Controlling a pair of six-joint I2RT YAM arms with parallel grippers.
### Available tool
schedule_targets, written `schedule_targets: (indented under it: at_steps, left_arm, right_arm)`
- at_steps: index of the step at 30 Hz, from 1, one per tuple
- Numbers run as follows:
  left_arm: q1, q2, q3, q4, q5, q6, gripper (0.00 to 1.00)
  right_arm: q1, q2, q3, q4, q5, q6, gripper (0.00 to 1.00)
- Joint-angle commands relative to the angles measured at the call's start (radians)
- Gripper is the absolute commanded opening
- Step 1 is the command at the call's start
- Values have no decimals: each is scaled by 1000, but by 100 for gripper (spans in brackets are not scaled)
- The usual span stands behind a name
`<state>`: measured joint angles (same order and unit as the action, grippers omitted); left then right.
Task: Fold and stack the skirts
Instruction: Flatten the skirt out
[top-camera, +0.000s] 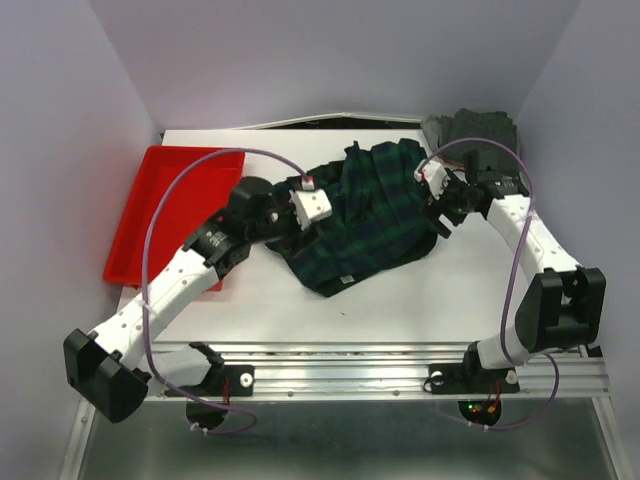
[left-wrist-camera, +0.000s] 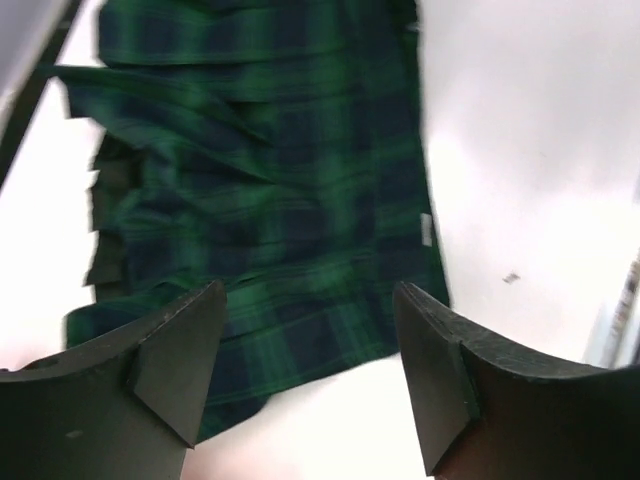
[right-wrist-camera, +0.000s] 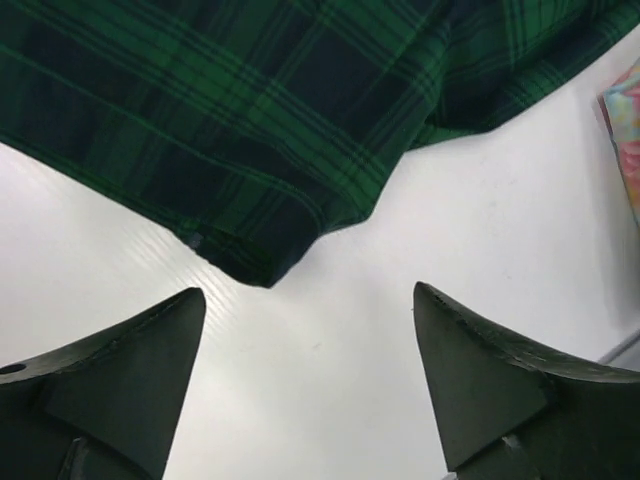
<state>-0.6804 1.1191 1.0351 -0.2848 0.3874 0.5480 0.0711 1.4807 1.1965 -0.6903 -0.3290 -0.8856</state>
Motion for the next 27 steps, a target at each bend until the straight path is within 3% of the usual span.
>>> schedule_targets:
  at_steps: [1, 3, 5, 10, 14, 19, 22, 27]
  left_arm:
    - [185, 174, 120, -20, 5, -134, 70]
    - [232, 255, 175, -46, 14, -160, 64]
    - [248, 381, 249, -69, 5, -145, 58]
    - [246, 462, 223, -50, 14, -105, 43]
    - [220, 469, 145, -42, 19, -4, 42]
    - [40, 461, -2, -51, -77, 107, 37]
    - [-68, 490, -72, -37, -126, 116, 37]
    - [-111, 558, -96, -51, -136, 109, 37]
  right_arm:
    - [-8, 48, 153, -92, -111, 141, 88]
    - [-8, 153, 224, -110, -140, 255, 80]
    - [-8, 254, 319, -124, -171, 361, 63]
    - [24, 383, 367, -121, -119, 441, 49]
    - [35, 457, 316, -135, -1, 429, 44]
    - [35, 457, 177, -140, 183, 350, 41]
    - [25, 422, 88, -124, 214, 317, 40]
    - [25, 305, 61, -149, 176, 300, 41]
